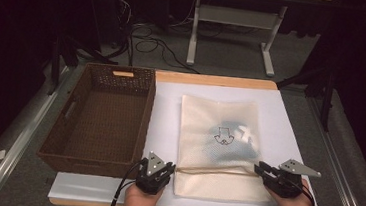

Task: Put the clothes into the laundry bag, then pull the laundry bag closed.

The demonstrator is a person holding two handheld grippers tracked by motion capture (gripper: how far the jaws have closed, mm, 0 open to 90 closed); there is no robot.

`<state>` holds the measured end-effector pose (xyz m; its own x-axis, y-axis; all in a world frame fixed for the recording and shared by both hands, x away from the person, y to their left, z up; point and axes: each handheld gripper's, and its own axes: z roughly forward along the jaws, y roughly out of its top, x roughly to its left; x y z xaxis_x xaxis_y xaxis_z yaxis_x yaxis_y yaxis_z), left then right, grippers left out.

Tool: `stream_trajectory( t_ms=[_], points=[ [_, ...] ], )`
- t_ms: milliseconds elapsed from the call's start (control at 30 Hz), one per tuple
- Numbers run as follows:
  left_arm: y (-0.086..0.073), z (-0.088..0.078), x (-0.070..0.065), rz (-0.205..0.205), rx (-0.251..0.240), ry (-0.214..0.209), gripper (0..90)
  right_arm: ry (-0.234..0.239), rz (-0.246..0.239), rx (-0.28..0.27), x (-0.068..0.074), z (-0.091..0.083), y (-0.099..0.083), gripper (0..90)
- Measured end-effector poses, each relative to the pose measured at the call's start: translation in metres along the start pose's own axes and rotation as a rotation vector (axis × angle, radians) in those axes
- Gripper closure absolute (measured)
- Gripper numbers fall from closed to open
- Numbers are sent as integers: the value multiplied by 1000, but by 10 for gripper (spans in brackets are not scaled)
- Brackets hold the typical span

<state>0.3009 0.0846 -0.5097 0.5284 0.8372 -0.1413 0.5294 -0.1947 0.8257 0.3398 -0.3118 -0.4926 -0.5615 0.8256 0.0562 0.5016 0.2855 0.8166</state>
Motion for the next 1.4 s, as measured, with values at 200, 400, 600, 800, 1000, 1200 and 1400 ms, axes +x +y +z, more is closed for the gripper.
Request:
stream_trajectory(
  t_ms=[200, 400, 600, 800, 1000, 1200, 1400],
  points=[
    [0, 7, -9, 27, 19, -8, 734, 3, 8, 1, 0, -2, -3, 714],
    [-1, 6, -10, 21, 22, -5, 701, 12, -1, -6, -2, -5, -3, 714],
    [-5, 11, -5, -5, 51, -11, 672, 12, -7, -13, -3, -5, -1, 714],
    [-8, 16, -2, -40, 99, -32, 706, 13, -7, -4, 0, -3, -1, 713],
    [-5, 11, -5, -26, 96, -40, 817, 14, -10, -2, 1, -2, -1, 713],
    [-2, 6, -8, 2, 49, -20, 897, 12, -5, -5, 0, -4, -1, 713],
    [-2, 5, 0, -17, 33, 30, 849, 16, -15, -4, -1, -1, -1, 713]
  ],
)
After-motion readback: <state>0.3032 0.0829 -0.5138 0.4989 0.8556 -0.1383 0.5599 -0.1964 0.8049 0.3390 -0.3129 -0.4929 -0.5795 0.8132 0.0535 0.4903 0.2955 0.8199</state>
